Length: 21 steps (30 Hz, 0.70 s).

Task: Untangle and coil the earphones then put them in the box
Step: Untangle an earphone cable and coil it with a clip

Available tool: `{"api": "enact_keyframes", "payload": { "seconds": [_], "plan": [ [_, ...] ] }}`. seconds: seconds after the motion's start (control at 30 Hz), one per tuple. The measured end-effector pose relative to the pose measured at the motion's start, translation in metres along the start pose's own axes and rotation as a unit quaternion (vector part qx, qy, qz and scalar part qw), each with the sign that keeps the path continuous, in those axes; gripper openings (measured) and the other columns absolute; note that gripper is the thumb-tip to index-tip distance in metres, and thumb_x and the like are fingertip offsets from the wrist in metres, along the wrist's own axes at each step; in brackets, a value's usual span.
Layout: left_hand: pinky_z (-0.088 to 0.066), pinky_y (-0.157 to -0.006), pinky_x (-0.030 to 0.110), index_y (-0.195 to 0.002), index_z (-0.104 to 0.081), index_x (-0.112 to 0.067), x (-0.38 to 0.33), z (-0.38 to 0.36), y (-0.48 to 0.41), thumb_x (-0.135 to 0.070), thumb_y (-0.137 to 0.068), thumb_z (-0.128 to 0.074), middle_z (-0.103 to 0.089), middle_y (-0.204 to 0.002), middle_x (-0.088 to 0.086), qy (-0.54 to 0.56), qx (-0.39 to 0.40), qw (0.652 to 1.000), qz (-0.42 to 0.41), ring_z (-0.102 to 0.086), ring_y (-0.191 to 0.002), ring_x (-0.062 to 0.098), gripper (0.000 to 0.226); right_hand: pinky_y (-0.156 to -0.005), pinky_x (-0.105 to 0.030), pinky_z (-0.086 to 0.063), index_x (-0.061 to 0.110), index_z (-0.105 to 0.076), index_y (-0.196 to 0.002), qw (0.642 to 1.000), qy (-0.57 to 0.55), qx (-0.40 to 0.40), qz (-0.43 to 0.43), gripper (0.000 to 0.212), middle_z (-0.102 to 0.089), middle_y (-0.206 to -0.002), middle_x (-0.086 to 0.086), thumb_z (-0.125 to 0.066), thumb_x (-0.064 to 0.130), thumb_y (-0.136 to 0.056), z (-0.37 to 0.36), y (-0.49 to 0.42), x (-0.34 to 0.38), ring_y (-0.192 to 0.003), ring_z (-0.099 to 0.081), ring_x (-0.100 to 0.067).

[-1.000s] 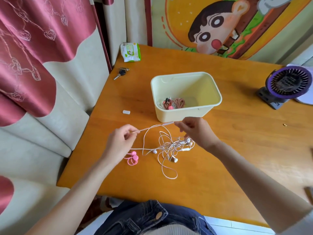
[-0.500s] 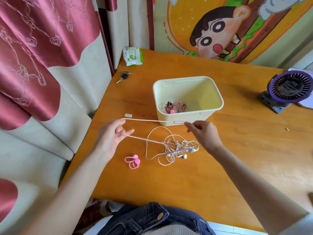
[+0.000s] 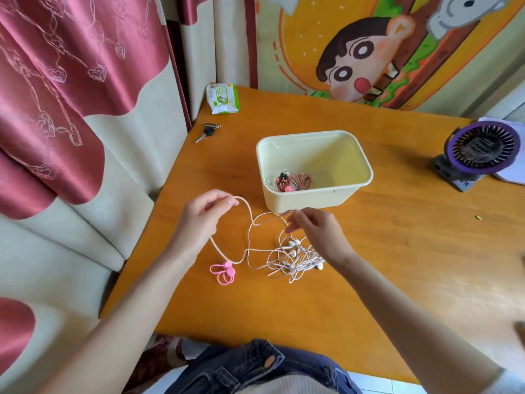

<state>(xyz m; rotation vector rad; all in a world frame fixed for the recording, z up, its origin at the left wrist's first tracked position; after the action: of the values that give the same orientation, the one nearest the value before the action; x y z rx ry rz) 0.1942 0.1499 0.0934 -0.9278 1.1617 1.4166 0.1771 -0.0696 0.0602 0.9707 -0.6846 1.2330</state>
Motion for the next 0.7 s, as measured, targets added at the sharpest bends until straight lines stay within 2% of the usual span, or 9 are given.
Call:
{"api": "enact_keyframes", "payload": {
  "seconds": [0.1,0.17,0.27,0.33,0.43,0.5,0.57,0.63,0.7],
  "plan": [
    [-0.016,-0.04,0.019,-0.086,-0.069,-0.013,-0.022,-0.02,0.002,-0.016,-0.092,-0.055,-0.033,-0.042,-0.012,0.029,0.032,0.999,-0.027,-0.024,-0.04,0.005,0.015,-0.051,-0.009,-0.033,0.015,-0.068,-0.084,0.997,-0.024,0.061,0.03,0.028,-0.074,-0.089,0.001,-0.044,0.021,-0.098,-0.031,0.01,0.023,-0.045,-0.048,0.005],
    [-0.018,-0.039,0.017,-0.088,-0.07,-0.011,-0.029,-0.029,0.002,-0.014,-0.092,-0.056,-0.034,-0.042,-0.012,0.034,0.04,0.998,-0.046,-0.026,-0.039,0.004,0.015,-0.059,-0.006,-0.038,0.013,-0.068,-0.086,0.991,-0.079,0.101,0.047,0.029,-0.072,-0.093,0.001,-0.042,0.017,-0.099,-0.047,0.016,0.038,-0.056,-0.055,0.011],
    [-0.017,-0.042,0.019,-0.086,-0.069,-0.012,-0.029,-0.033,0.002,-0.013,-0.092,-0.056,-0.031,-0.05,-0.009,0.073,0.029,0.996,-0.04,-0.023,-0.043,0.005,0.015,-0.052,-0.008,-0.037,0.022,-0.062,-0.083,0.977,-0.109,0.18,0.044,0.029,-0.07,-0.089,-0.003,-0.039,0.018,-0.1,-0.067,0.029,0.048,-0.047,-0.049,0.004],
    [-0.016,-0.044,0.023,-0.087,-0.069,-0.012,-0.027,-0.029,0.0,-0.014,-0.093,-0.055,-0.03,-0.054,-0.005,0.104,0.008,0.994,-0.031,-0.022,-0.047,0.007,0.015,-0.052,-0.01,-0.035,0.014,-0.062,-0.095,0.967,-0.101,0.229,0.043,0.028,-0.069,-0.083,-0.006,-0.035,0.02,-0.102,-0.076,0.038,0.045,-0.048,-0.042,0.0],
    [-0.021,-0.045,0.02,-0.089,-0.068,-0.012,-0.023,-0.016,-0.003,-0.016,-0.094,-0.054,-0.036,-0.057,-0.005,0.134,-0.032,0.99,-0.019,-0.025,-0.048,0.006,0.015,-0.056,-0.01,-0.034,0.004,-0.059,-0.11,0.959,-0.069,0.272,0.047,0.032,-0.061,-0.077,0.004,-0.033,0.021,-0.103,-0.079,0.046,0.038,-0.054,-0.045,0.003],
    [-0.027,-0.047,0.017,-0.091,-0.067,-0.013,-0.017,-0.009,-0.006,-0.017,-0.096,-0.051,-0.041,-0.054,-0.01,0.159,-0.052,0.986,0.004,-0.028,-0.049,0.006,0.017,-0.061,-0.015,-0.036,0.009,-0.062,-0.107,0.955,-0.023,0.29,0.058,0.028,-0.056,-0.074,0.013,-0.041,0.025,-0.1,-0.079,0.05,0.033,-0.062,-0.046,0.002],
    [-0.038,-0.058,0.019,-0.095,-0.066,-0.017,-0.014,-0.009,-0.008,-0.021,-0.097,-0.048,-0.048,-0.059,-0.011,0.153,-0.05,0.987,0.021,-0.038,-0.058,0.008,0.019,-0.063,-0.016,-0.037,0.009,-0.064,-0.101,0.953,0.0,0.296,0.067,0.024,-0.054,-0.072,0.014,-0.047,0.025,-0.098,-0.08,0.052,0.032,-0.065,-0.046,0.0],
    [-0.044,-0.076,0.023,-0.103,-0.064,-0.026,-0.007,-0.01,-0.011,-0.035,-0.096,-0.047,-0.057,-0.083,-0.006,0.121,-0.037,0.991,0.046,-0.05,-0.075,0.01,0.021,-0.059,-0.011,-0.034,0.006,-0.065,-0.096,0.96,-0.02,0.27,0.072,0.023,-0.055,-0.07,0.013,-0.047,0.02,-0.098,-0.077,0.049,0.035,-0.06,-0.046,0.003],
    [-0.044,-0.082,0.026,-0.121,-0.056,-0.029,0.009,-0.012,-0.012,-0.042,-0.097,-0.04,-0.057,-0.103,-0.002,0.077,-0.016,0.993,0.087,-0.053,-0.087,0.011,0.032,-0.056,-0.011,-0.032,0.014,-0.065,-0.091,0.971,-0.052,0.219,0.077,0.021,-0.059,-0.068,0.011,-0.046,0.02,-0.098,-0.067,0.042,0.04,-0.056,-0.043,0.002]
  ]
}}
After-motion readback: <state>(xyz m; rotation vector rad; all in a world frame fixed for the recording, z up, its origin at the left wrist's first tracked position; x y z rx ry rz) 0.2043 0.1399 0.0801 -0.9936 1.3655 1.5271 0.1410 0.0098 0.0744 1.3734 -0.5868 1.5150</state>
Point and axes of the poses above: each hand's wrist, its own y-axis away from the middle knuckle, its own z-axis out of the back of the hand, x = y × z, the point moved 7 cm from there along -y, towards the middle knuckle
